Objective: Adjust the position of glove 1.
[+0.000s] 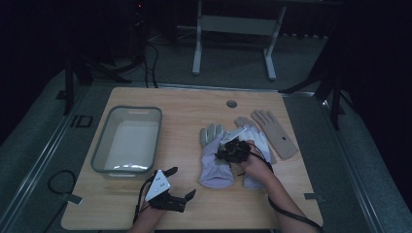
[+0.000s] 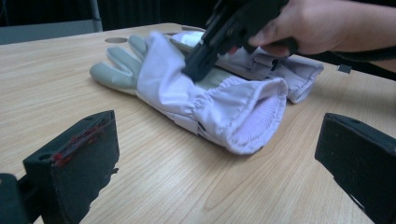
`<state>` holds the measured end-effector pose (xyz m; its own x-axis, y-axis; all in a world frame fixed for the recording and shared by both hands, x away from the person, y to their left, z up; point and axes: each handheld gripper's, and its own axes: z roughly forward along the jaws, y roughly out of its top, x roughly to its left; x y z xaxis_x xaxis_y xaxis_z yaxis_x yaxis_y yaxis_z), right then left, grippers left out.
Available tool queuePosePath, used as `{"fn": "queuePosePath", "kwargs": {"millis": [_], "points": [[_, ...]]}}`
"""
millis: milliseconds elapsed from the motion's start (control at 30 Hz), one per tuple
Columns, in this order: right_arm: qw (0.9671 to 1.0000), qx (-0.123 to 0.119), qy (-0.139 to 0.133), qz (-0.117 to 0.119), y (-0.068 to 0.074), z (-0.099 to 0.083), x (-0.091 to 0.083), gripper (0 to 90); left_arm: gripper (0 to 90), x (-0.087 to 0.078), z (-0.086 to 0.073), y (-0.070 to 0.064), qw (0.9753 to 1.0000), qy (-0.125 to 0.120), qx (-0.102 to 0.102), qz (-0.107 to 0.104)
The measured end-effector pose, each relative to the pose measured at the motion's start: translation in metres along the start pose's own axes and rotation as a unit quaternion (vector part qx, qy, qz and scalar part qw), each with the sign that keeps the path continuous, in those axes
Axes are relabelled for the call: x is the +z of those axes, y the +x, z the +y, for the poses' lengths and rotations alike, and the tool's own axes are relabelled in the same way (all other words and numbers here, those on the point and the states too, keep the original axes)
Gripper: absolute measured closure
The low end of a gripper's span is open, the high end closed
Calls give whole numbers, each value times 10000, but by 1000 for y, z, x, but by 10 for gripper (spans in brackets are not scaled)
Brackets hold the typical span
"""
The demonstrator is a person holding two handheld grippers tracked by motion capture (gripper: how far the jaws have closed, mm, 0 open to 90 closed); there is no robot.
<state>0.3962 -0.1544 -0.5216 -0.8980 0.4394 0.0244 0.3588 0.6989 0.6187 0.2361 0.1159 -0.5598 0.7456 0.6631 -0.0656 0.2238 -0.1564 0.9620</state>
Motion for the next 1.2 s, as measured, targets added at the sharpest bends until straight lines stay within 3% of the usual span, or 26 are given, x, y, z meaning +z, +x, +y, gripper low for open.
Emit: {"fn": "queuePosePath", "kwargs": {"millis": [267, 367, 467, 500, 667, 700, 833, 867, 900, 1200], "points": [[9999, 24, 126, -61, -1, 1, 6, 808, 0, 0, 0, 0, 10000, -19, -15, 14], [9997, 225, 32, -57, -3, 0, 2, 706, 0, 0, 0, 0, 10000, -19, -7, 13], [9994, 339, -72, -20, -4, -2, -3, 662, 0, 0, 0, 0, 10000, -18, -9, 9], [9991, 391, -181, -21, -4, -4, -10, 596, 0, 0, 0, 0, 10000, -9, -7, 4], [9987, 362, -332, -93, -4, -5, -23, 539, 0, 0, 0, 0, 10000, -9, -9, 7], [9972, 442, -580, -192, -5, -6, -42, 516, 0, 0, 0, 0, 10000, -13, -6, 10], [9933, 485, -958, -419, -7, -11, -69, 517, 0, 0, 0, 0, 10000, -14, -1, 8], [9933, 485, -958, -419, -7, -11, -69, 517, 0, 0, 0, 0, 10000, -13, 1, 8], [9920, 482, -1035, -541, -11, -17, -81, 520, 0, 0, 0, 0, 10000, -14, 1, 11], [9906, 740, -880, -735, -22, -50, -104, 544, 0, 0, 0, 0, 10000, 1, 4, 11]]}}
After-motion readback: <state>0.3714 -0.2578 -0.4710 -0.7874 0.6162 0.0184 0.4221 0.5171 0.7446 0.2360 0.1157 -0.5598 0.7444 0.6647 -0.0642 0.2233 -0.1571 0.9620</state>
